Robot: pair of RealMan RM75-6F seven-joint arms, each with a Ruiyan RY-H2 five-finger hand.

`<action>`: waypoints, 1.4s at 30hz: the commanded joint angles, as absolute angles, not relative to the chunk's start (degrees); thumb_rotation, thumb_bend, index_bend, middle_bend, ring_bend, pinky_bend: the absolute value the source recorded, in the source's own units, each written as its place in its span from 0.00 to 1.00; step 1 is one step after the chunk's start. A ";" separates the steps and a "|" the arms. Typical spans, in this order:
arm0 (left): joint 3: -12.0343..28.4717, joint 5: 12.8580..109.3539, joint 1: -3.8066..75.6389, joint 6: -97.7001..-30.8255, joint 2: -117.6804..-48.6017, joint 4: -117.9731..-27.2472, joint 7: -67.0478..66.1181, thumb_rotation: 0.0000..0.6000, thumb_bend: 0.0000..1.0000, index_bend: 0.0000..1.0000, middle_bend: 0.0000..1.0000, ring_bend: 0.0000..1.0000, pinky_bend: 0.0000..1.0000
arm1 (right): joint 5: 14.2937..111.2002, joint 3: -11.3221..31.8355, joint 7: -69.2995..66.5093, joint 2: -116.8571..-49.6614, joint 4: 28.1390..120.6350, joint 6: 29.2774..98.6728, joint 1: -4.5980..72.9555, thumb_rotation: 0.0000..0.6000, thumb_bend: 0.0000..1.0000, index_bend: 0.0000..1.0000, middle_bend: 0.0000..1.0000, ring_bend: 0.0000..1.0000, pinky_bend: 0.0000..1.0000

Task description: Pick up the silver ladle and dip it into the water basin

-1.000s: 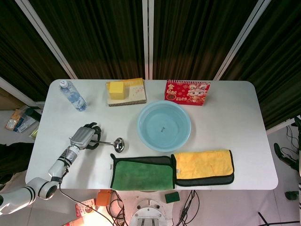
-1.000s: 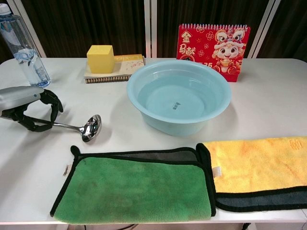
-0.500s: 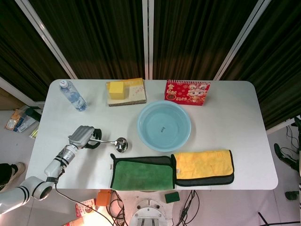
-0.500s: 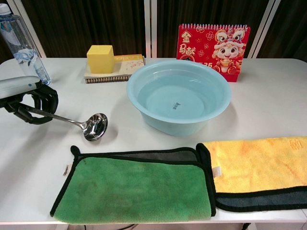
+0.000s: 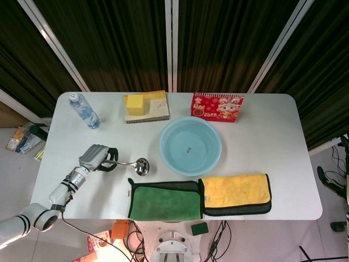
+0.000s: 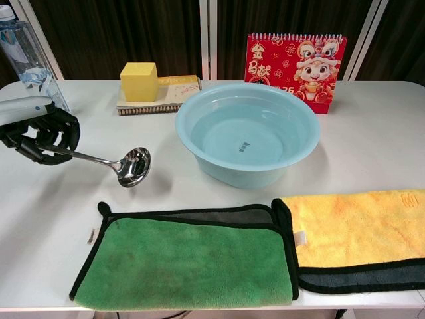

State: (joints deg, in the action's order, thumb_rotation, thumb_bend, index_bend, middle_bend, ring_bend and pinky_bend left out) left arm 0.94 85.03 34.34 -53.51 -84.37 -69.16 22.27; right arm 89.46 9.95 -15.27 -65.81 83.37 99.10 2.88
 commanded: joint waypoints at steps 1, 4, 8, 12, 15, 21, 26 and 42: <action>0.89 85.04 34.50 -53.34 -84.11 -69.47 22.44 1.00 0.37 0.80 0.68 0.74 0.78 | 89.48 9.96 -15.31 -65.81 83.35 99.15 2.89 1.00 0.29 0.00 0.00 0.00 0.00; 0.87 84.96 34.71 -52.99 -83.77 -69.93 22.68 1.00 0.36 0.80 0.71 0.76 0.81 | 89.48 9.98 -15.38 -65.80 83.32 99.23 2.85 1.00 0.29 0.00 0.00 0.00 0.00; 0.94 84.79 35.02 -52.51 -83.27 -70.77 23.51 1.00 0.36 0.80 0.74 0.78 0.83 | 89.36 9.99 -15.66 -65.78 83.16 99.31 2.76 1.00 0.29 0.00 0.00 0.00 0.00; 1.04 84.53 35.59 -51.44 -82.42 -72.02 24.76 1.00 0.36 0.81 0.78 0.80 0.85 | 89.25 10.02 -16.01 -65.79 82.87 99.36 2.70 1.00 0.29 0.00 0.00 0.00 0.00; 1.29 83.59 36.45 -49.34 -81.01 -73.90 25.20 1.00 0.36 0.82 0.80 0.82 0.87 | 89.22 10.06 -16.21 -65.79 82.71 99.41 2.69 1.00 0.29 0.00 0.00 0.00 0.00; 2.57 82.23 37.95 -47.30 -77.71 -78.46 25.36 1.00 0.36 0.82 0.82 0.83 0.88 | 89.09 10.13 -16.65 -65.72 82.50 99.56 2.58 1.00 0.29 0.00 0.00 0.00 0.00; 4.08 81.07 39.81 -45.33 -74.29 -82.56 24.16 1.00 0.36 0.82 0.82 0.83 0.88 | 89.05 10.20 -16.98 -65.64 82.37 99.77 2.47 1.00 0.29 0.00 0.00 0.00 0.00; 13.59 64.59 56.48 -27.70 -65.72 -93.28 13.15 1.00 0.37 0.82 0.83 0.83 0.88 | 89.39 10.51 -17.08 -65.77 82.46 100.04 2.79 1.00 0.29 0.00 0.00 0.00 0.00</action>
